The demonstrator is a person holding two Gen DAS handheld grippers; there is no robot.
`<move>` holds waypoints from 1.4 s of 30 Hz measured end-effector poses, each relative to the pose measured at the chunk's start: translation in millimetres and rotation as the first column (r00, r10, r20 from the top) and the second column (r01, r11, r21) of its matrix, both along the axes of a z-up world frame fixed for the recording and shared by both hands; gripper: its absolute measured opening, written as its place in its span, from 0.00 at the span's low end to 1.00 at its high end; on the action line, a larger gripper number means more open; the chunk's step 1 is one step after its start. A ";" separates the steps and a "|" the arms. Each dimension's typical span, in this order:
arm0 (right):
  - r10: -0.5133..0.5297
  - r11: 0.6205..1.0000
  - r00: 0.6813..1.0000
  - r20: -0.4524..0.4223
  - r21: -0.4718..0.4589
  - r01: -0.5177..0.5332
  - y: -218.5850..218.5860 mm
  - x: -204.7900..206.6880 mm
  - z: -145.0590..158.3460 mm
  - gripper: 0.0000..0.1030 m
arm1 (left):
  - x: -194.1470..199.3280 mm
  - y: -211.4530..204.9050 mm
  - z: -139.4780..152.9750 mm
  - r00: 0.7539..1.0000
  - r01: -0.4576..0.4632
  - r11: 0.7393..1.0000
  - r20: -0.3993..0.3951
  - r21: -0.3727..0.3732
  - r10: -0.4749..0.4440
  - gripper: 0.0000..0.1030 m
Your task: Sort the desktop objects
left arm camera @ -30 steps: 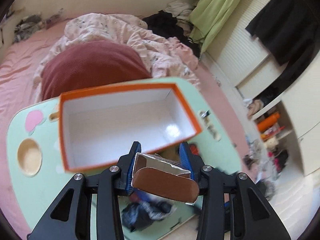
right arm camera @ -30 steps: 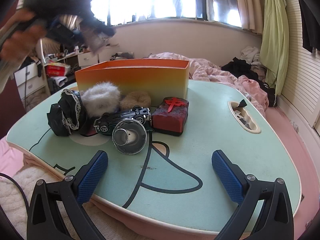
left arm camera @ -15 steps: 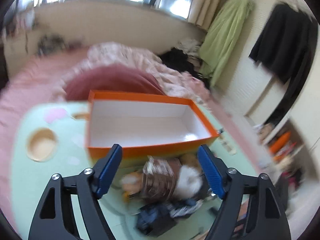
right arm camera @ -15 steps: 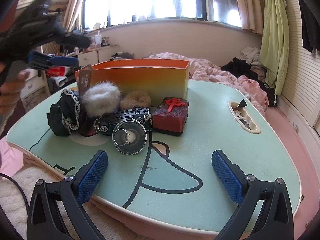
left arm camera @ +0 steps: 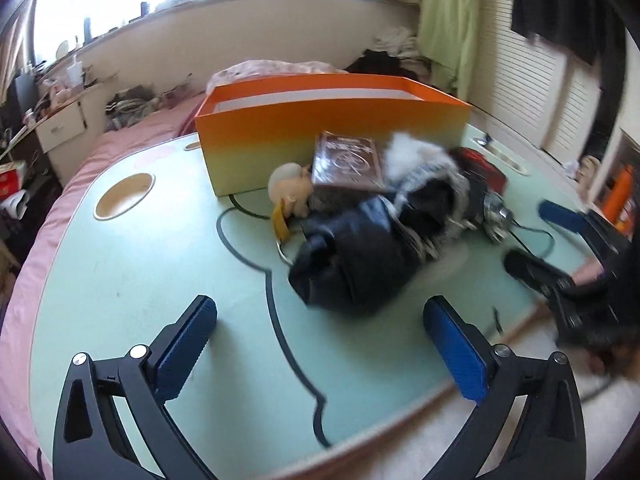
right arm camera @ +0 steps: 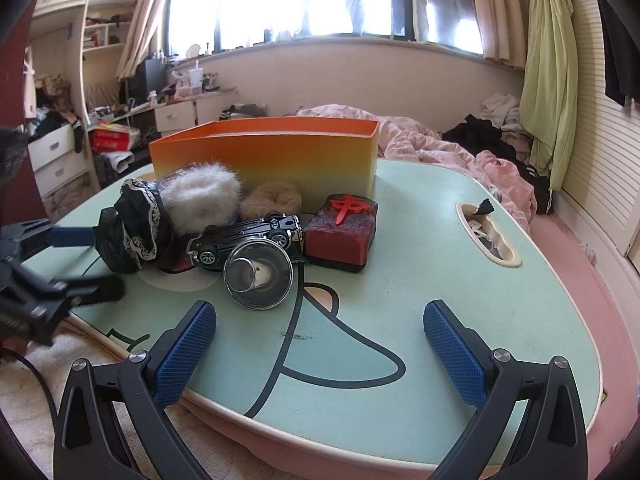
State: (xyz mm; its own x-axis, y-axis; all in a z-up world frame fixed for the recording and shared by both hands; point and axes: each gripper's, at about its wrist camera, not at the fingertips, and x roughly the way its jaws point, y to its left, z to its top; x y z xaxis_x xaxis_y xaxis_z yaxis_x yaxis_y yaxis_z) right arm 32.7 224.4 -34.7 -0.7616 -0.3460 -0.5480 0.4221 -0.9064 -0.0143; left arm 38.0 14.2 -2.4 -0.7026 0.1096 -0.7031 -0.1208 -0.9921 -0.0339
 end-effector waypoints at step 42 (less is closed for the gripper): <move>0.000 1.000 1.000 -0.001 0.002 0.000 -0.4 -0.7 -1.1 1.00 | -6.8 -0.5 -2.6 0.998 0.002 1.000 -0.059 0.010 -0.001 1.00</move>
State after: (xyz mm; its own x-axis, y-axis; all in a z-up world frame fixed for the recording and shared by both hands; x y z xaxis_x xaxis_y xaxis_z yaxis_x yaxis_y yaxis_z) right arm 32.0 224.0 -35.8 -0.7620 -0.3448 -0.5482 0.4220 -0.9065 -0.0163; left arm 31.2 13.7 -5.0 -0.7425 0.1173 -0.6595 -0.1244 -0.9916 -0.0364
